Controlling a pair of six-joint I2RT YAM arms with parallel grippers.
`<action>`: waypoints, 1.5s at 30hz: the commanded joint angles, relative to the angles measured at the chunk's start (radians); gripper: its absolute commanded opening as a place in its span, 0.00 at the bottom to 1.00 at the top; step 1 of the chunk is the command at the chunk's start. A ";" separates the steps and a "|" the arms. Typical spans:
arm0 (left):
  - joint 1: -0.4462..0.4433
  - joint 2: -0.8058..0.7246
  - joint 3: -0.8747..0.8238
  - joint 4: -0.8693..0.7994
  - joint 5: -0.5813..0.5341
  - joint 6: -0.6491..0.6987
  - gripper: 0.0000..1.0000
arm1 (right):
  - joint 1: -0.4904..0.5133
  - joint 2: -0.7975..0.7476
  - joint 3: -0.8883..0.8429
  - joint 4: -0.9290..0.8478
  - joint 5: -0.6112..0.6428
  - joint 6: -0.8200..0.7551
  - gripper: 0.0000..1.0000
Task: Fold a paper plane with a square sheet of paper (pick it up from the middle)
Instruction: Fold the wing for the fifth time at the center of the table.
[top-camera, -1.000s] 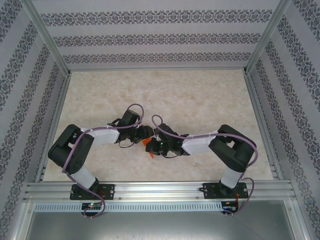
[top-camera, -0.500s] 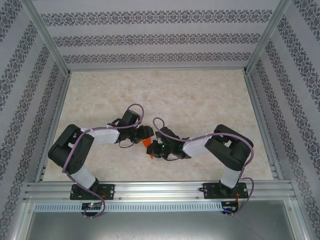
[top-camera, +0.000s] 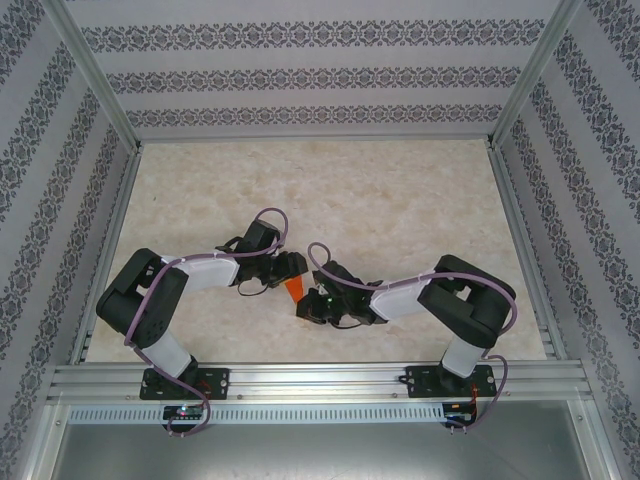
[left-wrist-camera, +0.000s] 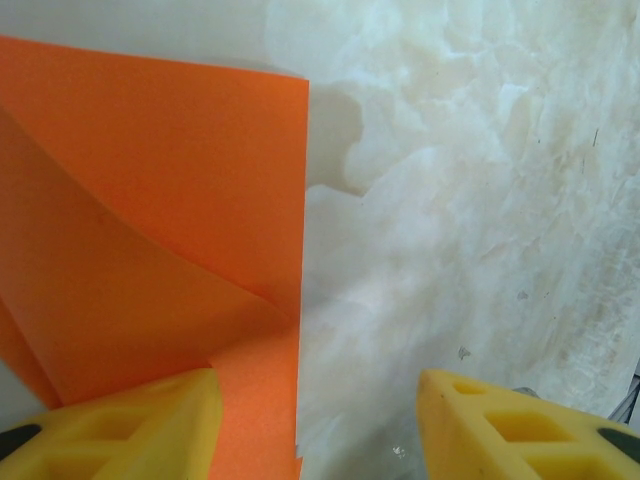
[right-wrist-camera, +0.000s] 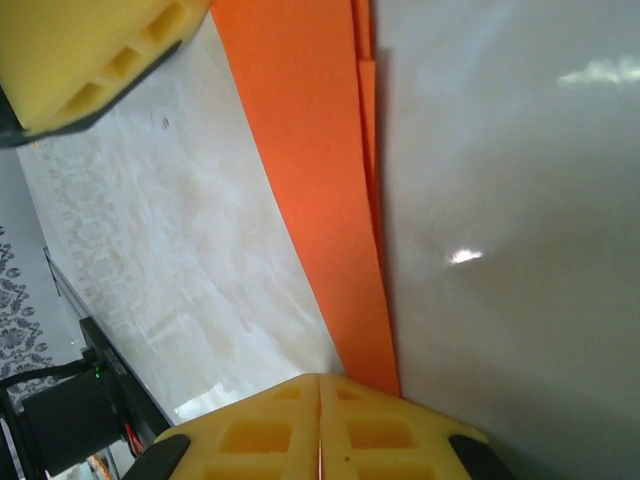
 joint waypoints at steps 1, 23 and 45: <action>0.006 0.038 -0.004 -0.071 -0.049 0.026 0.56 | 0.026 -0.021 -0.050 -0.127 -0.013 0.004 0.07; -0.007 0.046 0.012 -0.061 -0.029 0.023 0.56 | -0.028 0.033 0.130 -0.079 0.082 0.004 0.10; -0.002 0.005 0.089 -0.009 0.099 0.171 0.63 | -0.020 0.114 0.002 -0.203 0.049 -0.034 0.00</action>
